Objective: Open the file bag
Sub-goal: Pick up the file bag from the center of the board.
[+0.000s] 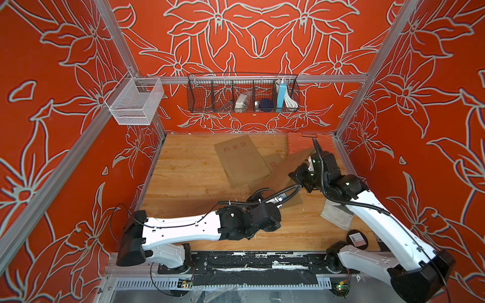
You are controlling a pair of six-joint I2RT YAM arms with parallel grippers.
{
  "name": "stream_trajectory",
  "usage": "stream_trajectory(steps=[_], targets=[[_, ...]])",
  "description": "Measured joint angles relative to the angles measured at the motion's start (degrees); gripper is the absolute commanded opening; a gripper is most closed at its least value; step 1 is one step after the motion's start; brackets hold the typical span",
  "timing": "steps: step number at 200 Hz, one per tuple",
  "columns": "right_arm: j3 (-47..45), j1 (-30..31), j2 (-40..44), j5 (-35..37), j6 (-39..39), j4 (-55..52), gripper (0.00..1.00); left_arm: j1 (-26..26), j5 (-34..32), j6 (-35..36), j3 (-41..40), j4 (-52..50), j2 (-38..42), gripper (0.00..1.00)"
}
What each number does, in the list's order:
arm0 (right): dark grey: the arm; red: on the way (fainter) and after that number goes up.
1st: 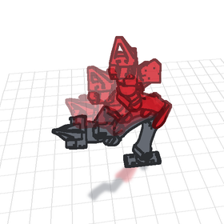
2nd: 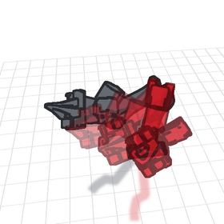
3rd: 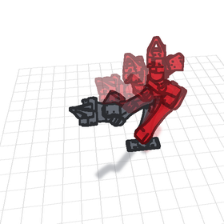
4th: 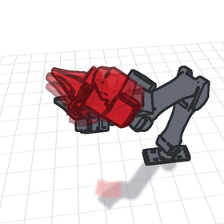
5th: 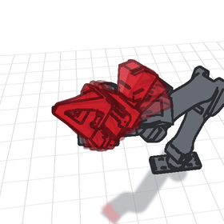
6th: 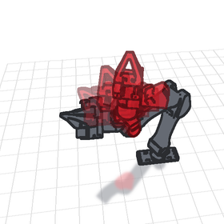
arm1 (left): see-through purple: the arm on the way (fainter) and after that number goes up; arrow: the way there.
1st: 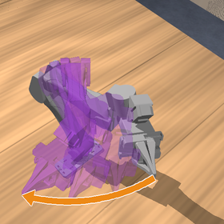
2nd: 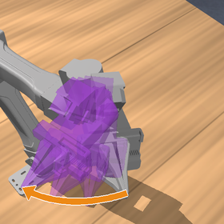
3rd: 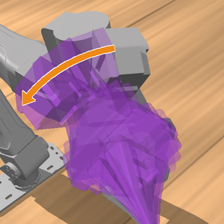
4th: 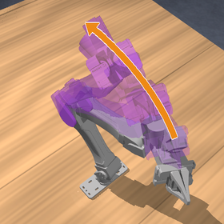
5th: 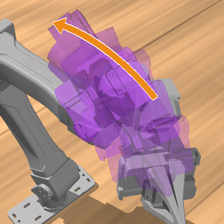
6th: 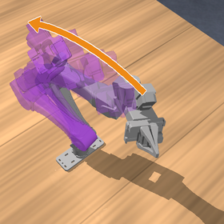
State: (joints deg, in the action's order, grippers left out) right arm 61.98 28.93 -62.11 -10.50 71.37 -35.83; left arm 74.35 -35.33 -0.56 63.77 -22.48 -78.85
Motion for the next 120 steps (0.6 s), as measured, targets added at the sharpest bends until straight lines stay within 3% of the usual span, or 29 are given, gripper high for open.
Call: stream_trajectory(steps=[65, 120], targets=[[0.0, 0.0, 1.9, -0.1, 0.6, -0.3, 0.0, -1.4, -5.1, -0.3, 2.3, 3.2, -7.6, 0.54], [-0.1, 0.0, 2.8, 0.0, 1.0, -1.1, 0.0, -1.9, -4.4, -2.3, 4.1, 3.5, -7.6, 0.08]])
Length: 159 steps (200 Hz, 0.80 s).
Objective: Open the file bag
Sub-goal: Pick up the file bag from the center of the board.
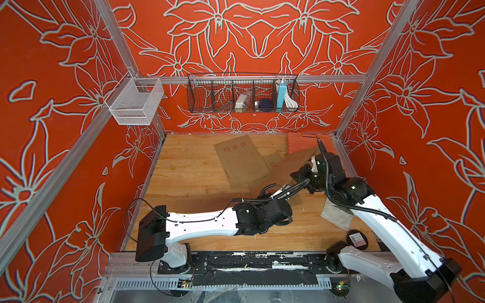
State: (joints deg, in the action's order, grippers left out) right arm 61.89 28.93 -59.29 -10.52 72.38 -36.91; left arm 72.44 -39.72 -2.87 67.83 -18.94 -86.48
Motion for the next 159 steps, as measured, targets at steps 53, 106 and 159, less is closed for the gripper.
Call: stream_trajectory(steps=[53, 106, 159], targets=[[0.0, 0.0, 2.1, 0.6, -3.0, 0.4, 0.81, -0.9, 2.7, -4.9, -0.4, -3.4, 1.9, 0.0], [0.3, 0.0, 15.6, 9.2, -15.4, 3.9, 0.98, -9.4, 13.0, -11.6, -4.7, -6.5, 12.7, 0.0], [-7.0, -0.2, 29.6, 22.8, -28.0, 5.6, 0.99, -14.9, 21.1, -12.1, -2.2, -10.1, 20.6, 0.0]])
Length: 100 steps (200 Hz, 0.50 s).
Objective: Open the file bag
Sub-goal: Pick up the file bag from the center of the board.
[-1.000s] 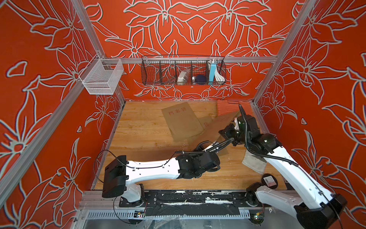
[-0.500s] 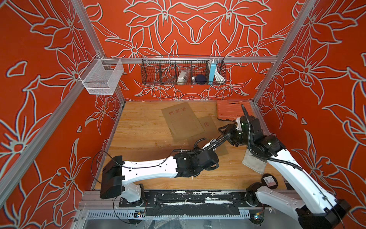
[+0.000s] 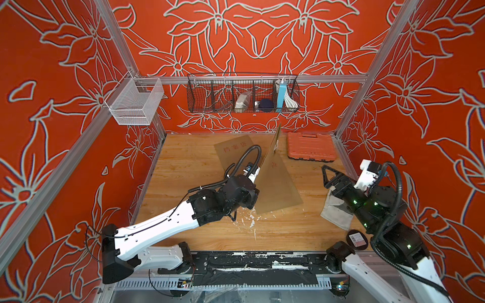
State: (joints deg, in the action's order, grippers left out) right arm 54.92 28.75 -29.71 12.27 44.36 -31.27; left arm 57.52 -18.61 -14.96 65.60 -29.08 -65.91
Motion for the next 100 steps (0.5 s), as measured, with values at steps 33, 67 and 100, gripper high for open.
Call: stream_trajectory(steps=[33, 67, 100], targets=[[-0.1, 0.0, -3.9, 1.4, -6.2, -1.5, 0.98, -6.4, 8.3, -0.3, 2.0, -2.2, 2.7, 0.0], [0.2, -0.3, -10.7, -1.7, -10.3, -2.0, 0.98, -13.0, 17.0, -1.1, 3.8, -3.2, 6.2, 0.0], [0.7, -4.1, -16.9, -12.3, -10.7, 1.2, 0.96, -17.2, 22.8, -1.1, 6.8, -3.6, 7.6, 0.0]])
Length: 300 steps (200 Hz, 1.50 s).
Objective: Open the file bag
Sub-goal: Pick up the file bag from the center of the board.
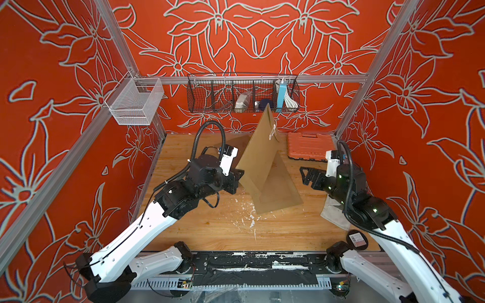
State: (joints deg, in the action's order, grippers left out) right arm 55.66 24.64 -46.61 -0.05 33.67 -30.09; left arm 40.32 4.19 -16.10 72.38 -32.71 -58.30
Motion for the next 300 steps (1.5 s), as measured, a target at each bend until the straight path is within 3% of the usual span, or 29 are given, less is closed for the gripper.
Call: stream_trajectory(steps=[49, 97, 182, 256, 276, 300], targets=[[-4.8, -11.7, -6.7, -24.5, 11.8, 20.3, 0.95, -1.3, 4.1, 2.6, 7.0, -2.5, 0.0, 0.0], [-5.9, -13.1, -14.5, -36.0, 23.8, 39.6, 0.98, -1.3, 8.2, 4.6, 12.9, -2.9, -0.2, 0.0], [-5.8, -13.2, -21.9, -41.9, 37.9, 62.9, 0.98, -1.3, 14.6, 4.5, 15.6, -2.2, -0.6, 0.0], [-5.5, -13.2, -28.9, -43.2, 52.4, 84.6, 0.86, -1.3, 16.2, 3.3, 15.7, -0.4, -0.5, 0.0], [-4.9, -13.2, -29.7, -43.4, 54.9, 87.6, 0.8, -1.3, 16.2, 3.0, 15.5, 0.1, -0.3, 0.0], [-4.9, -13.2, -29.7, -43.5, 56.3, 89.5, 0.62, -1.3, 16.0, 2.8, 15.0, 0.5, 0.0, 0.0]])
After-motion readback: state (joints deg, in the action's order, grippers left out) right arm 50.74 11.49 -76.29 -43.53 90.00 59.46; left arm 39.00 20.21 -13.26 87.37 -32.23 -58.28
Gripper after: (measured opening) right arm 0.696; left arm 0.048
